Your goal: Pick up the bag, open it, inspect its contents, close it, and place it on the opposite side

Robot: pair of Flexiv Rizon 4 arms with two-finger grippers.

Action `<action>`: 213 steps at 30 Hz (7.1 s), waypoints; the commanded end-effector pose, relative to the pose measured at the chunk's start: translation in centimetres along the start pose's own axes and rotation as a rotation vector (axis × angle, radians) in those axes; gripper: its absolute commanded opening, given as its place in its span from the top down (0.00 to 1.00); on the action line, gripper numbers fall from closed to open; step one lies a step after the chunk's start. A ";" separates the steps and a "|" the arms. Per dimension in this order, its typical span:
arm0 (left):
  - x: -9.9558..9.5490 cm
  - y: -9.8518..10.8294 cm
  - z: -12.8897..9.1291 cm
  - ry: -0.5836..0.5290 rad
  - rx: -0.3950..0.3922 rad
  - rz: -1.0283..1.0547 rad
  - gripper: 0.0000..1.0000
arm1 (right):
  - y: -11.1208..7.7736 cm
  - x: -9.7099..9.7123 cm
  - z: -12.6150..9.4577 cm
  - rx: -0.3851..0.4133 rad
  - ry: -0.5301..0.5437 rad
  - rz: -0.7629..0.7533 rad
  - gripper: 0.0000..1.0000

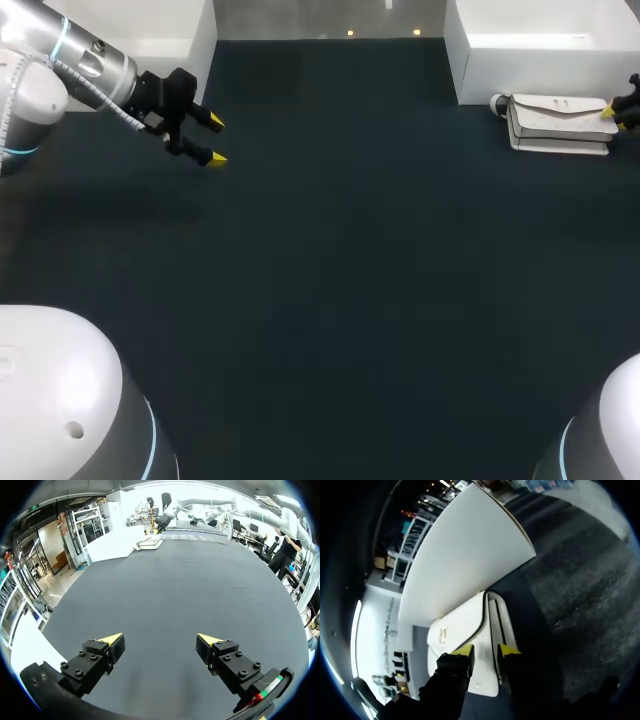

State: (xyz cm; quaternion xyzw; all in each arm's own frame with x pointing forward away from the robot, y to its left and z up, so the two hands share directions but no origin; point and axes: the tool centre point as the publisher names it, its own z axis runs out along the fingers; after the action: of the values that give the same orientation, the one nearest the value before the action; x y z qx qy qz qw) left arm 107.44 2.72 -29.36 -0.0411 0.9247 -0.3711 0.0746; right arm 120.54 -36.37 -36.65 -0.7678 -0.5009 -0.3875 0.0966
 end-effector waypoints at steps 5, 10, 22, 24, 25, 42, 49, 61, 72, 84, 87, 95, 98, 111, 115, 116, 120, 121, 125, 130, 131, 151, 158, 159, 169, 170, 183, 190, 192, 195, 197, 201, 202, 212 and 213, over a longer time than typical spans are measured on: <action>0.0 0.1 0.1 -0.001 0.003 0.001 0.00 | 0.2 -0.8 0.4 0.578 0.057 0.003 0.76; 0.0 0.1 0.1 -0.001 0.003 0.001 0.00 | -0.2 -1.0 0.5 0.570 0.090 0.007 0.94; 0.0 0.1 0.1 -0.001 0.003 0.001 0.00 | -1.4 0.2 0.2 0.534 0.168 -0.013 1.00; 0.0 0.1 0.1 -0.001 0.003 0.001 0.00 | -1.8 0.7 0.3 0.520 0.188 -0.020 1.00; 0.0 0.1 0.1 -0.001 0.003 0.001 0.00 | -2.0 0.9 0.4 0.516 0.197 -0.022 1.00; 0.0 0.1 0.1 -0.001 0.003 0.001 0.00 | -7.8 5.9 2.6 0.466 0.258 -0.066 1.00; 0.0 0.1 0.1 -0.001 0.003 0.001 0.00 | -10.8 7.8 2.9 0.436 0.245 -0.041 1.00; 0.0 0.1 0.1 -0.001 0.003 0.001 0.00 | -11.1 8.0 2.9 0.426 0.234 -0.039 1.00; 0.0 0.1 0.1 -0.001 0.003 0.001 0.00 | -11.1 8.0 2.9 0.426 0.234 -0.039 1.00; 0.0 0.1 0.1 -0.001 0.003 0.001 0.00 | -12.7 8.9 3.1 0.368 0.275 -0.003 1.00; 0.0 0.1 0.1 -0.001 0.003 0.001 0.00 | -13.5 9.5 3.1 0.345 0.284 0.002 1.00; 0.0 0.1 0.1 -0.001 0.003 0.001 0.00 | -15.7 11.0 3.6 0.288 0.315 0.018 1.00; 0.0 0.1 0.1 -0.001 0.003 0.001 0.00 | -16.6 11.5 3.8 0.264 0.321 0.027 1.00; 0.0 0.1 0.1 -0.001 0.003 0.001 0.00 | -20.4 12.9 3.4 0.133 0.333 0.077 1.00; 0.0 0.1 0.1 -0.001 0.003 0.001 0.00 | -21.4 13.4 3.2 0.105 0.342 0.087 1.00; 0.0 0.1 0.1 -0.001 0.003 0.001 0.00 | -21.7 13.6 3.2 0.099 0.341 0.088 1.00; 0.0 0.1 0.1 -0.001 0.003 0.001 0.00 | -22.6 14.3 3.3 0.057 0.348 0.099 1.00; 0.0 0.1 0.1 -0.001 0.003 0.001 0.00 | -22.9 14.4 3.3 0.050 0.349 0.101 1.00; 0.0 0.1 0.1 -0.001 0.003 0.001 0.00 | -24.0 14.9 4.0 0.022 0.349 0.114 1.00; 0.0 0.1 0.1 -0.001 0.003 0.001 0.00 | -25.2 15.7 4.6 -0.017 0.360 0.128 1.00; 0.0 0.1 0.1 -0.001 0.003 0.001 0.00 | -25.4 15.8 4.7 -0.028 0.355 0.131 1.00; 0.0 0.1 0.1 -0.001 0.003 0.001 0.00 | -28.0 19.1 6.7 -0.026 0.390 0.122 1.00; 0.0 0.1 0.1 -0.001 0.003 0.001 0.00 | -28.7 20.2 8.0 0.016 0.425 0.120 1.00; 0.0 0.1 0.1 -0.001 0.003 0.001 0.00 | -28.8 20.4 8.2 0.023 0.424 0.118 1.00; 0.0 0.1 0.1 -0.001 0.003 0.001 0.00 | -29.6 22.0 9.6 0.093 0.468 0.105 1.00; 0.0 0.1 0.1 -0.001 0.003 0.001 0.00 | -29.7 22.1 9.7 0.099 0.473 0.105 1.00; 0.1 0.0 0.1 0.003 0.006 0.013 0.00 | -30.7 23.6 10.8 0.173 0.511 0.072 1.00; 0.7 -0.1 0.6 0.065 0.012 0.044 0.00 | -31.2 24.6 11.3 0.210 0.521 0.043 1.00; 0.9 -0.1 0.9 0.085 0.004 0.050 0.00 | -31.3 24.7 11.3 0.220 0.520 0.037 1.00; 1.1 -0.1 1.1 0.113 0.017 0.045 0.00 | -31.4 24.9 11.5 0.226 0.525 0.032 1.00; 1.1 -0.1 1.3 0.142 0.029 0.025 0.00 | -31.5 25.1 11.7 0.230 0.528 0.030 1.00; 1.0 -0.1 1.8 0.173 0.036 0.018 0.00 | -31.7 25.4 12.2 0.241 0.537 0.024 1.00; 1.0 -0.1 2.0 0.175 0.030 0.024 0.00 | -31.8 25.4 12.3 0.243 0.538 0.024 1.00; 0.8 -0.5 2.6 0.172 0.042 0.072 0.00 | -32.2 26.1 12.9 0.261 0.556 0.009 1.00; 0.7 -0.5 2.6 0.171 0.040 0.072 0.00 | -32.2 26.2 13.0 0.263 0.557 0.008 1.00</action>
State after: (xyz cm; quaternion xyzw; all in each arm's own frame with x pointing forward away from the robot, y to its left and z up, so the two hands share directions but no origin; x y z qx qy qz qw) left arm 106.91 0.56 -30.72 0.0245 0.9217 -0.3870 0.0113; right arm 104.67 4.08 -34.92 -0.6186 -0.4973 -0.5134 0.3263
